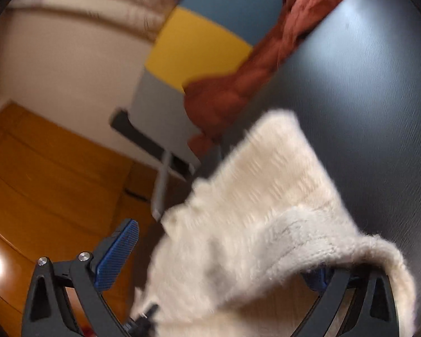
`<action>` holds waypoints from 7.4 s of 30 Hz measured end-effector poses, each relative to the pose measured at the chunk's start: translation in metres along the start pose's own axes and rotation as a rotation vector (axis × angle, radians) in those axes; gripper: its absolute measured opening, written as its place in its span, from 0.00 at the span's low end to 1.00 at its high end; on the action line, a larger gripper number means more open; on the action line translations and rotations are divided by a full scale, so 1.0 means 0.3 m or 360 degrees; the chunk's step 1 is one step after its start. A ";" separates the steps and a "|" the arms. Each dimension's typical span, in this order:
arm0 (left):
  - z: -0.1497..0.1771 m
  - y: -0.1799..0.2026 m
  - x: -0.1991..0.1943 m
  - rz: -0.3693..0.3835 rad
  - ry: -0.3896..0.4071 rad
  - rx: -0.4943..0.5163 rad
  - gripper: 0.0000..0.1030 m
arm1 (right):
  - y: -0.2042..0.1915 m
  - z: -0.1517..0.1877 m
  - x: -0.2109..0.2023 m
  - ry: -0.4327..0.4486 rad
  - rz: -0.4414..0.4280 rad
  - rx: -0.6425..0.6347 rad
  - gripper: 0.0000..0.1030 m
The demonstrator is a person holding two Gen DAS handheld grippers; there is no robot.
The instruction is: Fold clothes
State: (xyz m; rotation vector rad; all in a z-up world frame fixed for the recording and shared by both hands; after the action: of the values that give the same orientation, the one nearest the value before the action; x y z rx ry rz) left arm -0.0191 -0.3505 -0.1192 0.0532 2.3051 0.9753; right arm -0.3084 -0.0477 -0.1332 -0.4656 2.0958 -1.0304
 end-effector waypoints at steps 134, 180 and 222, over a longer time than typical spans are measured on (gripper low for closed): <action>-0.067 0.657 0.744 0.0083 -0.0352 0.0729 0.32 | 0.088 0.069 0.007 -0.0174 0.0824 -0.1336 1.00; -0.290 -0.202 -0.054 -0.1414 -0.0225 0.0328 0.49 | 0.084 0.074 0.022 -0.0161 0.0908 -0.1364 1.00; 0.094 0.693 0.296 0.0162 -0.0186 0.0548 0.07 | 0.082 0.079 0.021 -0.0171 0.0883 -0.1345 1.00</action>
State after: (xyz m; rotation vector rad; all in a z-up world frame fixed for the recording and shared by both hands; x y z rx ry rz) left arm -0.1155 -0.1580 -0.0444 0.3625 2.3538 0.5956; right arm -0.2947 -0.0490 -0.1651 -0.2843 2.2915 0.2218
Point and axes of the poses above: each gripper's, at about its wrist camera, not at the fingertips, and x roughly the way its jaws point, y to its right, z to its underside, the point moved 5 cm from there along x, roughly the way its jaws point, and after that the axes turned 9 degrees about z, right-handed, at the moved point
